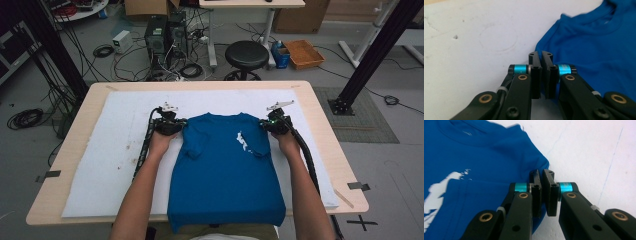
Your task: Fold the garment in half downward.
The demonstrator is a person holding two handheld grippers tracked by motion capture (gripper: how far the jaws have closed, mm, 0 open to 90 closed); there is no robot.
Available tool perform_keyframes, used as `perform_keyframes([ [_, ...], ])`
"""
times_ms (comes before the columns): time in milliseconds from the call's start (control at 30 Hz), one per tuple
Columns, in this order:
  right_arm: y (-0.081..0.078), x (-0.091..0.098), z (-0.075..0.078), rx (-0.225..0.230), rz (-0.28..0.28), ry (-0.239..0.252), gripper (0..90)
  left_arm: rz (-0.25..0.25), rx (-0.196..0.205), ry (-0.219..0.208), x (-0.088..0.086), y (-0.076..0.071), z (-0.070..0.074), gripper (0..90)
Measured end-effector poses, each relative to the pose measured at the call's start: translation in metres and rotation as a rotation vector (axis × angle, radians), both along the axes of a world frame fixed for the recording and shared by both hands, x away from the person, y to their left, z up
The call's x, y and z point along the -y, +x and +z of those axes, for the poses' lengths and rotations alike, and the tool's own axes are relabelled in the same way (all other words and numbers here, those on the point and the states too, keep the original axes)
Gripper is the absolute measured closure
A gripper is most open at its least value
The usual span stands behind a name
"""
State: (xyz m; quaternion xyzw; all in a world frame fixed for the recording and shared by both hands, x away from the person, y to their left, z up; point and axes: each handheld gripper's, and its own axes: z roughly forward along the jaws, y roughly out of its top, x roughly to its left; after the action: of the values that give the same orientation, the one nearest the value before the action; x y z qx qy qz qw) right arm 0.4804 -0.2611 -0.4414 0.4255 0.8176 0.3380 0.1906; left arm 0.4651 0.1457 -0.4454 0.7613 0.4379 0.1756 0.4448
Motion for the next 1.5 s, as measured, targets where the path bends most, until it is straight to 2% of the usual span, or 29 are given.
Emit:
perform_keyframes([
  [33, -0.002, 0.001, 0.002, 0.015, 0.001, 0.014, 86.2, -0.007, 0.011, -0.027, -0.003, -0.002, 0.002, 86.1],
  [67, -0.002, 0.001, 0.002, 0.015, 0.001, 0.014, 86.2, -0.007, 0.011, -0.027, -0.003, -0.002, 0.002, 86.1],
  [100, -0.008, 0.003, 0.008, 0.050, 0.008, 0.029, 86.2, -0.011, 0.030, -0.078, -0.010, -0.007, 0.008, 86.1],
  [133, -0.008, 0.003, 0.008, 0.050, 0.008, 0.029, 86.2, -0.011, 0.030, -0.078, -0.010, -0.007, 0.008, 86.1],
  [167, -0.014, 0.005, 0.013, 0.071, 0.019, 0.035, 86.3, -0.020, 0.043, -0.129, -0.016, -0.011, 0.014, 86.1],
  [200, -0.018, 0.006, 0.016, 0.084, 0.025, 0.038, 86.3, -0.020, 0.043, -0.129, -0.016, -0.011, 0.014, 86.1],
  [267, -0.027, 0.008, 0.022, 0.109, 0.039, 0.058, 86.3, -0.045, 0.065, -0.177, -0.024, -0.019, 0.022, 86.1],
  [300, -0.032, 0.009, 0.025, 0.127, 0.048, 0.067, 86.3, -0.045, 0.065, -0.177, -0.024, -0.019, 0.022, 86.1],
  [367, -0.042, 0.011, 0.029, 0.147, 0.062, 0.094, 86.4, -0.088, 0.079, -0.232, -0.029, -0.029, 0.029, 86.0],
  [533, -0.070, 0.014, 0.036, 0.169, 0.121, 0.147, 86.4, -0.155, 0.099, -0.267, -0.036, -0.049, 0.037, 86.0],
  [567, -0.076, 0.015, 0.038, 0.178, 0.136, 0.154, 86.4, -0.182, 0.105, -0.283, -0.040, -0.060, 0.038, 86.0],
  [600, -0.082, 0.017, 0.040, 0.176, 0.143, 0.165, 86.4, -0.182, 0.105, -0.283, -0.040, -0.060, 0.038, 86.0],
  [667, -0.093, 0.019, 0.044, 0.179, 0.170, 0.166, 86.4, -0.221, 0.098, -0.299, -0.047, -0.076, 0.037, 86.0],
  [700, -0.100, 0.020, 0.046, 0.176, 0.182, 0.177, 86.4, -0.221, 0.098, -0.299, -0.047, -0.076, 0.037, 86.0],
  [767, -0.111, 0.022, 0.047, 0.174, 0.212, 0.187, 86.4, -0.275, 0.074, -0.299, -0.052, -0.092, 0.032, 86.0],
  [900, -0.137, 0.025, 0.044, 0.136, 0.283, 0.185, 86.4, -0.330, 0.035, -0.265, -0.056, -0.112, 0.024, 86.0],
  [967, -0.141, 0.025, 0.043, 0.123, 0.287, 0.183, 86.4, -0.341, 0.026, -0.266, -0.057, -0.117, 0.021, 86.0],
  [1000, -0.152, 0.029, 0.039, 0.097, 0.310, 0.177, 86.5, -0.359, 0.008, -0.255, -0.060, -0.124, 0.017, 86.0],
  [1067, -0.155, 0.030, 0.036, 0.080, 0.316, 0.175, 86.5, -0.365, -0.006, -0.254, -0.061, -0.127, 0.014, 86.0],
  [1100, -0.160, 0.034, 0.027, 0.028, 0.334, 0.168, 86.4, -0.377, -0.023, -0.245, -0.061, -0.129, 0.011, 86.0],
  [1133, -0.161, 0.035, 0.024, 0.014, 0.343, 0.164, 86.5, -0.384, -0.033, -0.238, -0.061, -0.131, 0.010, 86.0],
  [1167, -0.163, 0.036, 0.020, -0.005, 0.354, 0.165, 86.5, -0.394, -0.056, -0.232, -0.061, -0.132, 0.008, 86.0],
  [1200, -0.164, 0.037, 0.016, -0.024, 0.366, 0.167, 86.4, -0.428, -0.111, -0.220, -0.058, -0.134, 0.005, 86.0],
  [1300, -0.166, 0.042, 0.009, -0.081, 0.391, 0.166, 86.4, -0.469, -0.141, -0.204, -0.055, -0.138, 0.005, 85.9],
  [1333, -0.166, 0.042, 0.009, -0.081, 0.391, 0.166, 86.4, -0.486, -0.150, -0.206, -0.054, -0.140, 0.006, 85.9],
  [1367, -0.166, 0.045, 0.007, -0.116, 0.399, 0.156, 86.0, -0.495, -0.155, -0.214, -0.053, -0.141, 0.007, 84.6],
  [1400, -0.166, 0.045, 0.006, -0.122, 0.405, 0.162, 83.2, -0.505, -0.162, -0.228, -0.053, -0.141, 0.008, 81.0],
  [1467, -0.166, 0.047, 0.008, -0.141, 0.425, 0.206, 71.5, -0.524, -0.168, -0.253, -0.054, -0.141, 0.011, 62.7],
  [1500, -0.166, 0.047, 0.010, -0.133, 0.425, 0.220, 67.2, -0.500, -0.146, -0.255, -0.054, -0.140, 0.014, 56.0],
])
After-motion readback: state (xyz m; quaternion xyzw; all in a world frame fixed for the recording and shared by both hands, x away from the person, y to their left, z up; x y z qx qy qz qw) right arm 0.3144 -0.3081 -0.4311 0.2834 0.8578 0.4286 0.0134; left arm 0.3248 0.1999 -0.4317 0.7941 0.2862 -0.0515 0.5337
